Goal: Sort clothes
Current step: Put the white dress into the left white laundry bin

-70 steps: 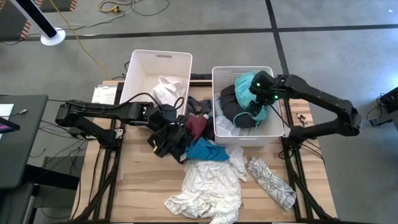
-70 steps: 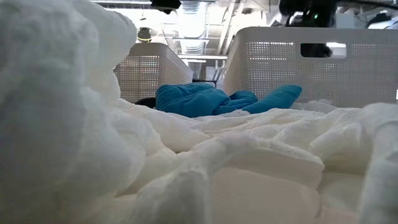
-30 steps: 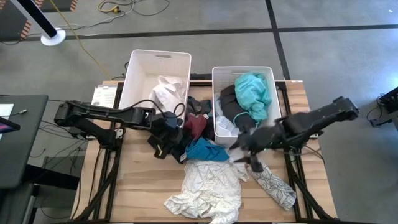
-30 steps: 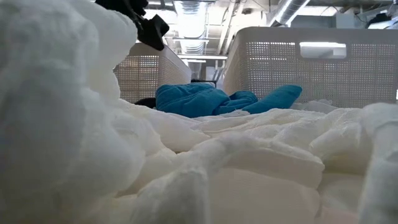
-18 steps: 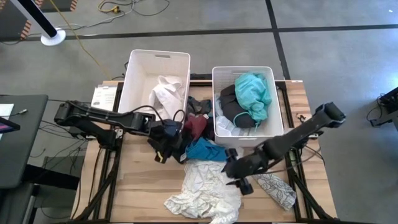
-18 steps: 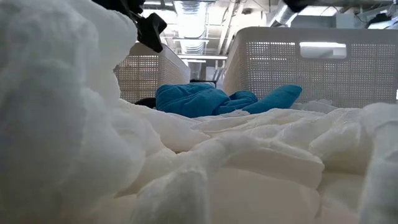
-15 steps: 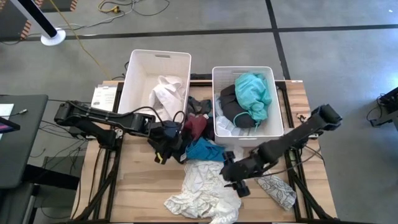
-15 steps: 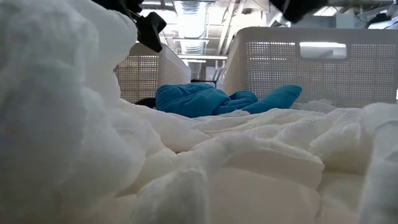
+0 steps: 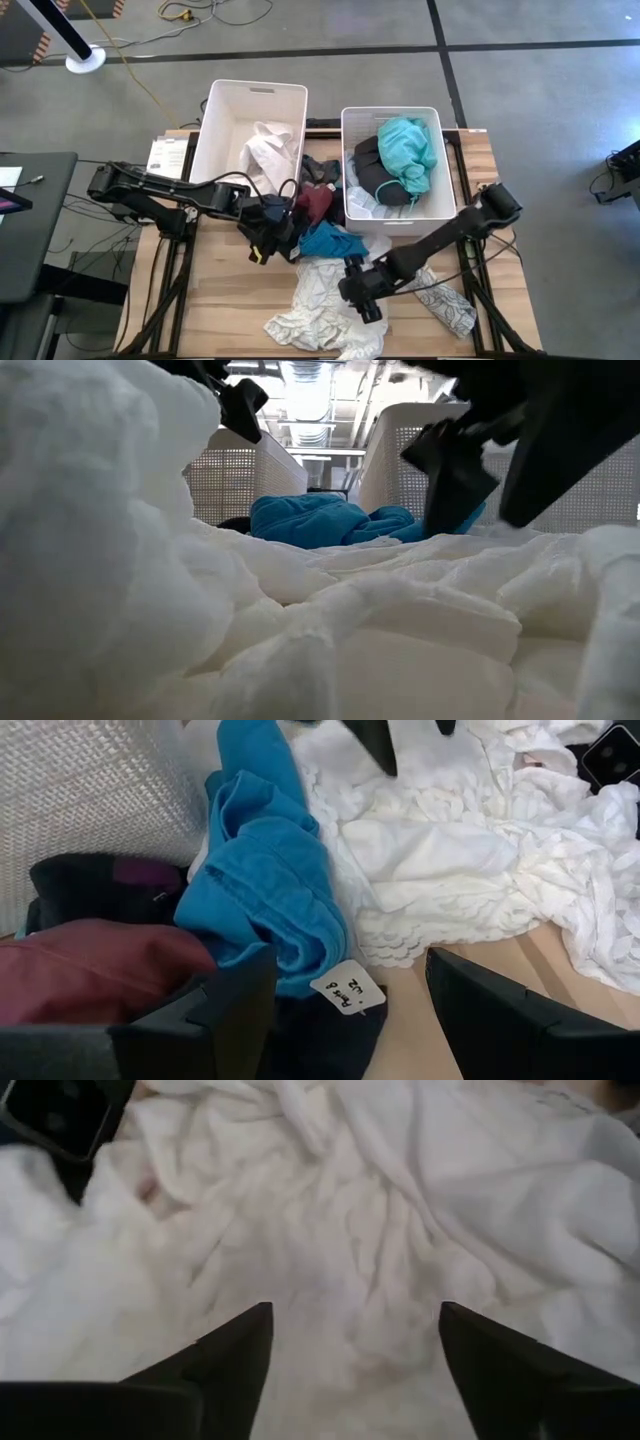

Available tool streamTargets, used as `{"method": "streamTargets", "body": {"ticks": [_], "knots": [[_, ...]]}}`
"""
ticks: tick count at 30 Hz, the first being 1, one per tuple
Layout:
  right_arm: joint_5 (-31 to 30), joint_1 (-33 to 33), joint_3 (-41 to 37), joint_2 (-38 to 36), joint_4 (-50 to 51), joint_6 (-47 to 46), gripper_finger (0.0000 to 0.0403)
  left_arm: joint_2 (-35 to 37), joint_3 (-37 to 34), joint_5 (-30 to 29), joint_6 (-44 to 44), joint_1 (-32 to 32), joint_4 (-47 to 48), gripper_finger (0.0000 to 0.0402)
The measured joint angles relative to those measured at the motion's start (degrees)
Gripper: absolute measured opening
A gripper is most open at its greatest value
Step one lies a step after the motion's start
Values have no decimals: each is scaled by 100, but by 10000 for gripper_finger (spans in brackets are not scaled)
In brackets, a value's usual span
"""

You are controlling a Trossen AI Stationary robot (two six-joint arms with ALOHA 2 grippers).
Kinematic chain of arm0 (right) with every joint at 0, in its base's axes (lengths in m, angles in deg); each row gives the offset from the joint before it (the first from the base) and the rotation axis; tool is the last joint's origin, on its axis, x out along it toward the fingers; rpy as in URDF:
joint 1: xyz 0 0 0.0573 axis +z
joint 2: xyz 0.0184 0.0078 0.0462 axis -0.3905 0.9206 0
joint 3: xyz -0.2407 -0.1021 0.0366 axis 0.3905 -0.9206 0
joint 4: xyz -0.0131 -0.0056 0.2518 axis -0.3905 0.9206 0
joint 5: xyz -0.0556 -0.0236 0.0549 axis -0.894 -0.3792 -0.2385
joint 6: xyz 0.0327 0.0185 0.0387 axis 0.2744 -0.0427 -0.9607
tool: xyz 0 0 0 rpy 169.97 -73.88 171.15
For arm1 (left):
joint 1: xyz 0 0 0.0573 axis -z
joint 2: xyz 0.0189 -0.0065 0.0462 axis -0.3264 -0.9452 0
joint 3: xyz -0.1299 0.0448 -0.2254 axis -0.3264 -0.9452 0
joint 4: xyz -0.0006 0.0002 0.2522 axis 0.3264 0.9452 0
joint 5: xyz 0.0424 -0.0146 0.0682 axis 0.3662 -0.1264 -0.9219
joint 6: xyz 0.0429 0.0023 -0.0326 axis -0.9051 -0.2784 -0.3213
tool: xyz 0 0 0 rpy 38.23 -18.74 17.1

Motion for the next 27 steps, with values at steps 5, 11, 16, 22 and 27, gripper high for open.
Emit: {"method": "streamTargets", "body": {"ticks": [5, 11, 16, 22, 27], "knots": [[4, -36, 0, 220, -278, 59, 367, -1, -2, 5, -40, 0, -5, 251], [82, -40, 7, 711, -316, 166, 394, -3, -2, 11, -41, 5, -5, 251], [88, -13, 39, 1034, -297, 150, 347, -35, -33, 48, 103, 80, 42, 251], [-72, 14, 31, 1089, -264, 213, 211, -16, -190, 17, 294, 176, -125, 251], [-62, 10, 28, 1095, -221, 259, 39, -11, -416, 2, 541, 272, -490, 251]]}}
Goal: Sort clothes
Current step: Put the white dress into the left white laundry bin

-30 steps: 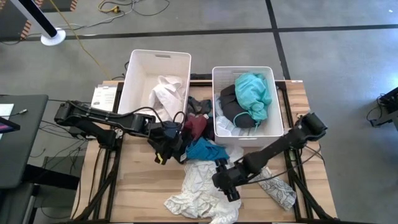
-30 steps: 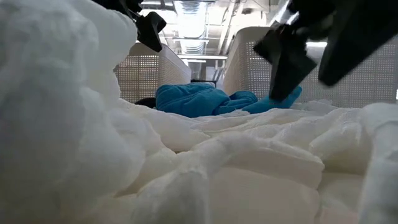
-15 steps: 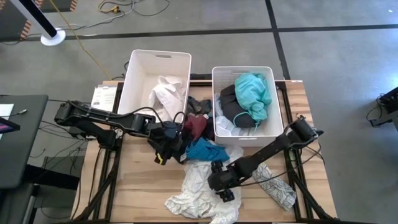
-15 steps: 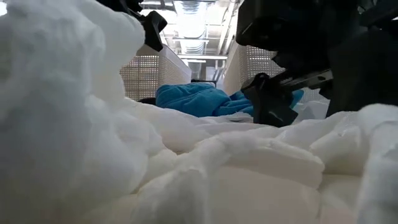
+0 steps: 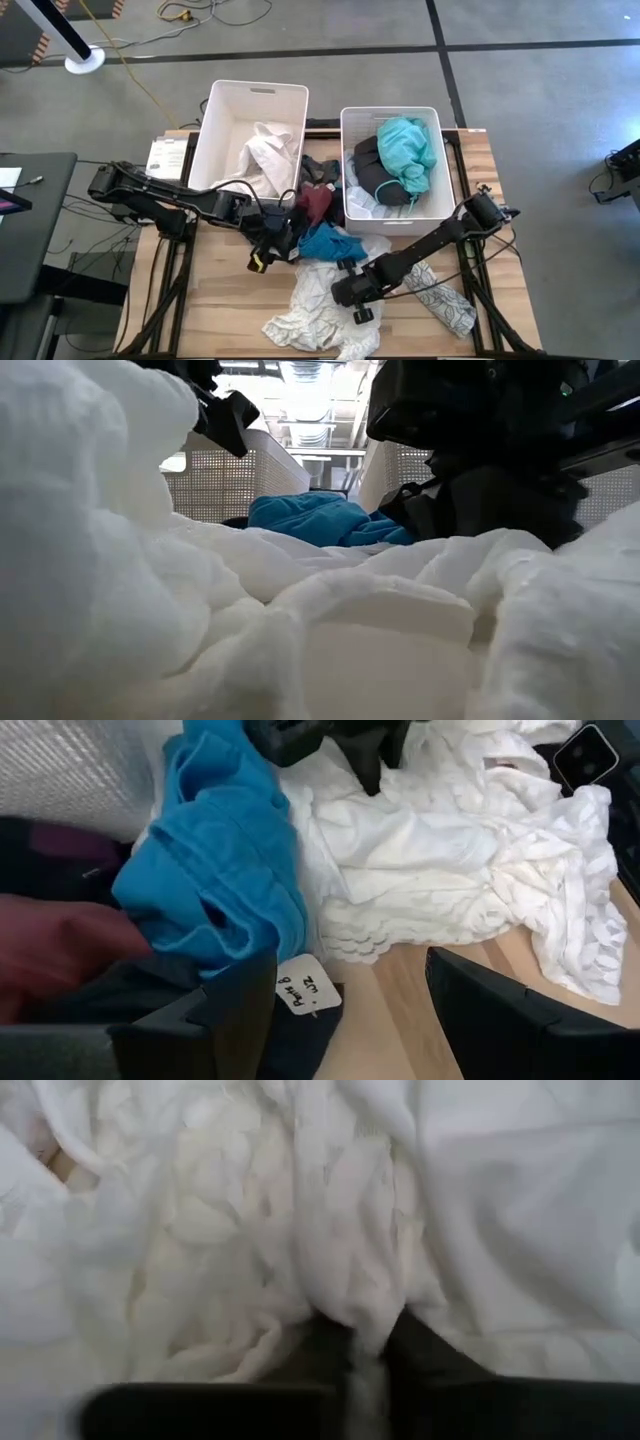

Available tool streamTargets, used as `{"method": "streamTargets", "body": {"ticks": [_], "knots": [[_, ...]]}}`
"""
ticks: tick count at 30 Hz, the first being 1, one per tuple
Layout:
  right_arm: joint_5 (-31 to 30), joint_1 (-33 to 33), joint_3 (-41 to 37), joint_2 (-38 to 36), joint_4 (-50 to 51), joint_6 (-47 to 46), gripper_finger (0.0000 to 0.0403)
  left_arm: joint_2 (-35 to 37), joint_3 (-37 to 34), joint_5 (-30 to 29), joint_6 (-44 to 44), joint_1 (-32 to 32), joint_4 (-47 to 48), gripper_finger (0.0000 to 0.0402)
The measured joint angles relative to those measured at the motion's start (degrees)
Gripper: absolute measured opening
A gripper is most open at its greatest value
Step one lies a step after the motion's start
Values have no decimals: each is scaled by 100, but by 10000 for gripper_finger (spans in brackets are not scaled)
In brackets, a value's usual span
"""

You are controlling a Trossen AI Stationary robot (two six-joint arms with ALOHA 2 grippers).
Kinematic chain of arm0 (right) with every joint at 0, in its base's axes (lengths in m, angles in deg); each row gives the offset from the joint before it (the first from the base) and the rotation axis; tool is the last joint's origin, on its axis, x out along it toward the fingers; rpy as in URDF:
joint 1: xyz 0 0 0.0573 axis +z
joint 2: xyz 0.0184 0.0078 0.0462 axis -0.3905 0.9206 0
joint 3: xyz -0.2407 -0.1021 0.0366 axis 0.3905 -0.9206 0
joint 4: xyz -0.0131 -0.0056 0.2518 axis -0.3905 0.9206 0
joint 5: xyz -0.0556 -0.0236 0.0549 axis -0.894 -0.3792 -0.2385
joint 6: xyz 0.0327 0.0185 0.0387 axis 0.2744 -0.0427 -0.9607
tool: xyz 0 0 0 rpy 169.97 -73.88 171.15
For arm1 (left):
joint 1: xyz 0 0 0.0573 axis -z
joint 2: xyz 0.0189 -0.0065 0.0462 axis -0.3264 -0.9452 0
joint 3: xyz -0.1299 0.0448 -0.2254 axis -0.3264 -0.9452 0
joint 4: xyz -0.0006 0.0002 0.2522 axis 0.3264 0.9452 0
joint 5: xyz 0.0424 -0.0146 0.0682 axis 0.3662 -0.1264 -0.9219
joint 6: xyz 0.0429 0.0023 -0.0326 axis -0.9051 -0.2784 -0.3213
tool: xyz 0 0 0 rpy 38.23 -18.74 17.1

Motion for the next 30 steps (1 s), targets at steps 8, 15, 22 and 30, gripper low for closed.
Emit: {"method": "streamTargets", "body": {"ticks": [8, 15, 22, 30], "knots": [[-194, 43, -36, -330, 144, 30, 7, 4, -72, -15, 234, 484, -571, 251], [-1134, 215, -52, -1648, 624, 216, 1, 9, -72, -964, 126, 1002, -1441, 252], [-1753, 369, -49, -2753, 799, 343, 1, -165, -72, -1506, 20, 1293, -1866, 282], [-1952, 383, -48, -3269, 786, 532, 0, -1104, -72, -1658, 126, 1310, -3045, 357]]}}
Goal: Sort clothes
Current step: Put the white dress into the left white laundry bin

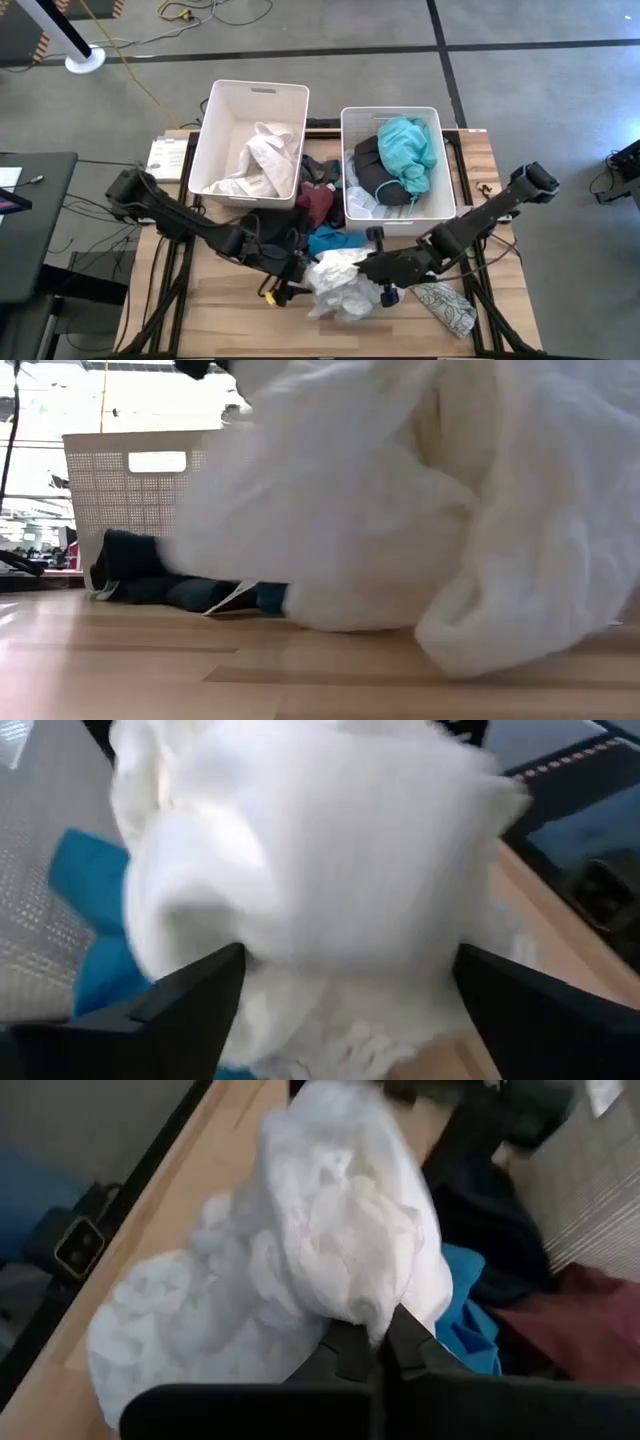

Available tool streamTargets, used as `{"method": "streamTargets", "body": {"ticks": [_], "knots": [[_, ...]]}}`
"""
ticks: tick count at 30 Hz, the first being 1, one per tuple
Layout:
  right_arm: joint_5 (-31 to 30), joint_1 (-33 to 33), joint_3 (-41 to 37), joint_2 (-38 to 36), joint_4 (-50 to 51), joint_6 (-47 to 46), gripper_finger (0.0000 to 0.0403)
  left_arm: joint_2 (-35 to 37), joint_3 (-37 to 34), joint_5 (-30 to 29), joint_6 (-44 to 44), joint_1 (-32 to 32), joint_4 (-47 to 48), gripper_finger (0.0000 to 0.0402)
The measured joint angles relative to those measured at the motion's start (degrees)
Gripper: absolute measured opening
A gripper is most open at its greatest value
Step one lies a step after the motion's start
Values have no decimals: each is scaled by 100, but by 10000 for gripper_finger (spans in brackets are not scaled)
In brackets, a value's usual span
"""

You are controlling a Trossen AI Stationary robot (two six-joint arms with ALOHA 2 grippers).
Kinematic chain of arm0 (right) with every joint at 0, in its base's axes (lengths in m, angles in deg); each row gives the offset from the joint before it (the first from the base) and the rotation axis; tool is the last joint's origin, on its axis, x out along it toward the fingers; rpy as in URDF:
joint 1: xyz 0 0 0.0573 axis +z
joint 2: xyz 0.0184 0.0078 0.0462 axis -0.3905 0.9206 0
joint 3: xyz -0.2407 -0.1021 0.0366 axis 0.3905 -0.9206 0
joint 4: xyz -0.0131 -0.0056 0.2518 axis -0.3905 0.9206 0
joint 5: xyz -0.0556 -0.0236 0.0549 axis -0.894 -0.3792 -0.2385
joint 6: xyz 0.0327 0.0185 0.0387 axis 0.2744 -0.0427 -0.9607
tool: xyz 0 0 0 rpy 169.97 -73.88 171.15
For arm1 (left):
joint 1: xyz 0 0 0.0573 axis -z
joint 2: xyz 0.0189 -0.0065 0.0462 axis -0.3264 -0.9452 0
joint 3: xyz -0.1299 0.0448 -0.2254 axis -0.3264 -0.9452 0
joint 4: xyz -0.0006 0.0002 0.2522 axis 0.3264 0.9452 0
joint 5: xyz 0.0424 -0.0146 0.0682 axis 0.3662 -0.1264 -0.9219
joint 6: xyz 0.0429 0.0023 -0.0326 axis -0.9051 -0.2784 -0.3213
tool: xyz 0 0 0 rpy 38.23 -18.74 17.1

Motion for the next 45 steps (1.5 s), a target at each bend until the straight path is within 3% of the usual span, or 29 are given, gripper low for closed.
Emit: {"method": "streamTargets", "body": {"ticks": [7, 22, 26, 33, 45], "knots": [[-3, 4, 2, -42, -95, 160, 0, -707, 2, 42, -116, -61, -1926, 375], [-5, 41, 9, -42, -801, 930, 0, -1962, 7, 644, 509, -628, -4443, 369], [-4, 43, 17, -51, -848, 966, 0, -1993, 2, 778, 280, -582, -4781, 301], [0, 43, 22, -127, -938, 1029, 0, -1991, 2, 946, -115, -536, -4970, 60], [-4, 12, 692, -201, -881, 1427, 10, -1489, 2, 1075, -732, -532, -5282, 59]]}}
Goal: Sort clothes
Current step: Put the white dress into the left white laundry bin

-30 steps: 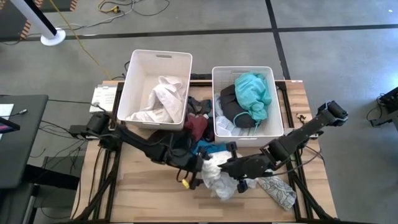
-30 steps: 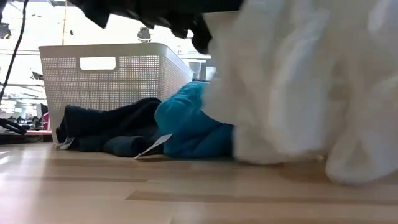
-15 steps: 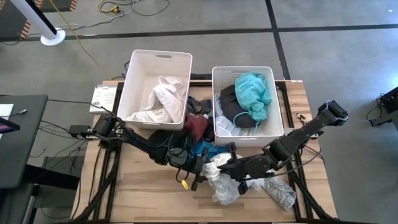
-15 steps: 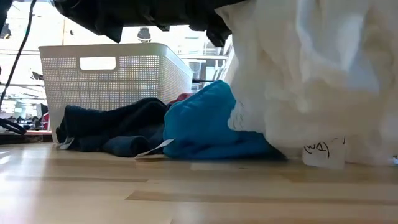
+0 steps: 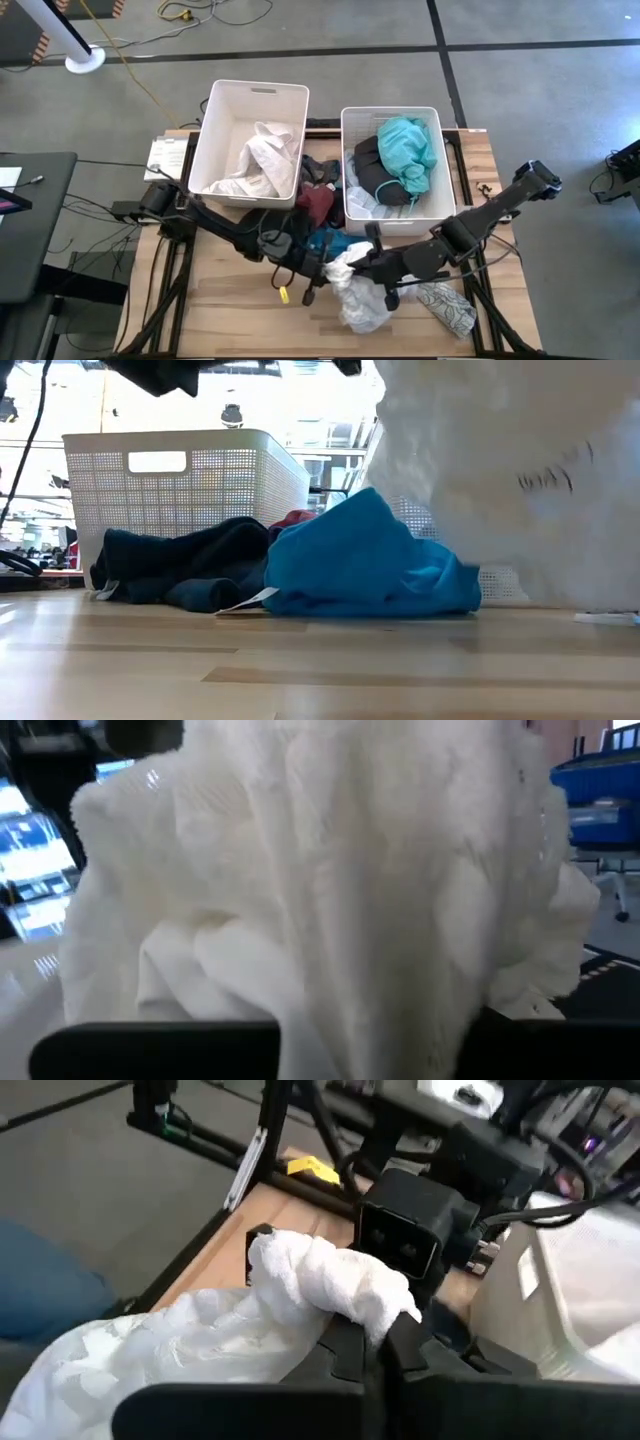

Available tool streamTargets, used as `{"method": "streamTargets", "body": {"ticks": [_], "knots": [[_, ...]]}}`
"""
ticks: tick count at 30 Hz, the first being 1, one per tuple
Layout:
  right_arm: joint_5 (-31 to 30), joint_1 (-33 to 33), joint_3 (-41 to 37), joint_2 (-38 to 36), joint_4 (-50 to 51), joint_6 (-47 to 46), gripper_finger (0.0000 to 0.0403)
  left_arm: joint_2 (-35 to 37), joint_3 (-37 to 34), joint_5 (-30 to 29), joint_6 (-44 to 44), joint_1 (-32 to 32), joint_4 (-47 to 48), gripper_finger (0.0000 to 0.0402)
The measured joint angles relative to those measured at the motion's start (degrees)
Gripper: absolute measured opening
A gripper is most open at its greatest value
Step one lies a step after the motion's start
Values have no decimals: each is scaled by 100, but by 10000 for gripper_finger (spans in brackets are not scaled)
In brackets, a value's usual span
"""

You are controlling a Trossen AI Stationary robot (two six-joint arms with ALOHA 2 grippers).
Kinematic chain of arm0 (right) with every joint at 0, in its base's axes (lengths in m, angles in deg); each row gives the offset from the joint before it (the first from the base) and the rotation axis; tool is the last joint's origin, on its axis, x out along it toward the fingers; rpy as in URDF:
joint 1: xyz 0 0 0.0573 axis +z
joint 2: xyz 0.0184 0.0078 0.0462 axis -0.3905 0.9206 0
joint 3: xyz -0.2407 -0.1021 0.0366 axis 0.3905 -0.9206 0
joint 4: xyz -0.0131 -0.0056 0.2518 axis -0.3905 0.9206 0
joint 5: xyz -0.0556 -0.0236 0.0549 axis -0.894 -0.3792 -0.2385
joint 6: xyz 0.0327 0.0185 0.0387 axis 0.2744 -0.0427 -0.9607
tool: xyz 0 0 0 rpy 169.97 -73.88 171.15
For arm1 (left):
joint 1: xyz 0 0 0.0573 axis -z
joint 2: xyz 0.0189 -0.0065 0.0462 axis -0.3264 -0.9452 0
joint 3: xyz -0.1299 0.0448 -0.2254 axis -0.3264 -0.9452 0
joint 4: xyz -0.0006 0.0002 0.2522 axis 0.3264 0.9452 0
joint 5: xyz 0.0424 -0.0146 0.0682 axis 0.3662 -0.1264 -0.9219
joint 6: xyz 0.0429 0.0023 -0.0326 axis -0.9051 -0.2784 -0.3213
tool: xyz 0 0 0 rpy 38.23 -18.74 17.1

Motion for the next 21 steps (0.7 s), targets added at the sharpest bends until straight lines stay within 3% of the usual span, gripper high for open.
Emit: {"method": "streamTargets", "body": {"ticks": [4, 7, 17, 21], "knots": [[-3, -47, 397, 0, 193, 184, 15, 540, 0, -63, -380, 20, 487, 59], [-154, -114, 705, 0, 401, 256, 40, 993, 2, -245, -676, 54, 880, 59], [-414, -297, 1567, 0, 1040, 620, 232, 2307, 2, -935, -1533, 203, 1921, 59], [-843, -294, 1808, -2, 1593, 454, 276, 2680, 2, -1211, -1790, 295, 2156, 59]]}}
